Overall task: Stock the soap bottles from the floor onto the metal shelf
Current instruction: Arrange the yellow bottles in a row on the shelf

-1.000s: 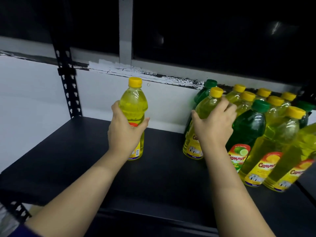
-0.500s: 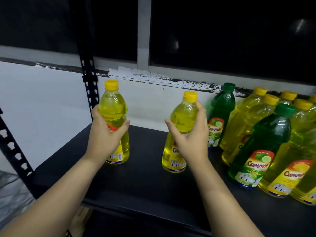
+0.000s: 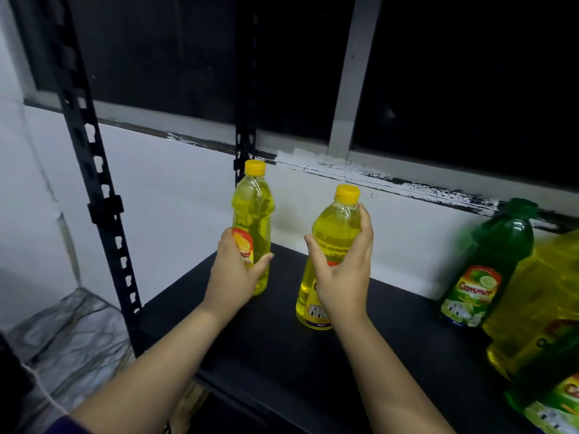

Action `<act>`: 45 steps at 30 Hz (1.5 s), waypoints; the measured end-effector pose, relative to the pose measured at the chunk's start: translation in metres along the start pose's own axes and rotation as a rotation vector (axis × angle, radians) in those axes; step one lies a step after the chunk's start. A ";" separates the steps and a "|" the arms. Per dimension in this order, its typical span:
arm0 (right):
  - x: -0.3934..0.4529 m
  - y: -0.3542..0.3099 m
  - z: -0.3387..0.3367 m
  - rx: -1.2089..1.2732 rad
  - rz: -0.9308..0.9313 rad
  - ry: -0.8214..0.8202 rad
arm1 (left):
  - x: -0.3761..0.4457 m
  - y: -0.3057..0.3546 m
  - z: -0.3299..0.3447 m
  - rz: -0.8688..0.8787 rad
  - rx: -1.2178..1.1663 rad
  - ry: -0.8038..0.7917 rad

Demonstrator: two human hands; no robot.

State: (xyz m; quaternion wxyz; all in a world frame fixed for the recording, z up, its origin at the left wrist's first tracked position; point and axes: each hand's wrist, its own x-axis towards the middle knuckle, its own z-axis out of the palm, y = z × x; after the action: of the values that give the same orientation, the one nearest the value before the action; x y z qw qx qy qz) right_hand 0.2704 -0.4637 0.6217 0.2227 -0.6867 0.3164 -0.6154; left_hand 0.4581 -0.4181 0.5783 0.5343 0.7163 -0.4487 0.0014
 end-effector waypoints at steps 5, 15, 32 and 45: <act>0.013 0.006 0.016 -0.009 0.002 -0.056 | 0.037 -0.006 0.021 -0.058 0.027 0.013; 0.026 0.025 0.050 -0.070 -0.008 -0.092 | 0.085 -0.010 0.058 -0.123 -0.041 -0.026; 0.028 0.044 0.058 -0.111 -0.041 -0.097 | 0.097 -0.031 0.081 -0.096 0.040 0.096; 0.021 0.052 0.041 -0.068 0.148 -0.225 | 0.053 -0.026 0.035 -0.236 -0.152 0.030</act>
State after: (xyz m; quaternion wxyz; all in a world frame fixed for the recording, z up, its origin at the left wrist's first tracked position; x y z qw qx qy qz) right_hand 0.3038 -0.5190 0.5946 0.2780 -0.7334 0.3600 -0.5053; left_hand 0.4899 -0.4780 0.5694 0.5903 0.7214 -0.3521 -0.0848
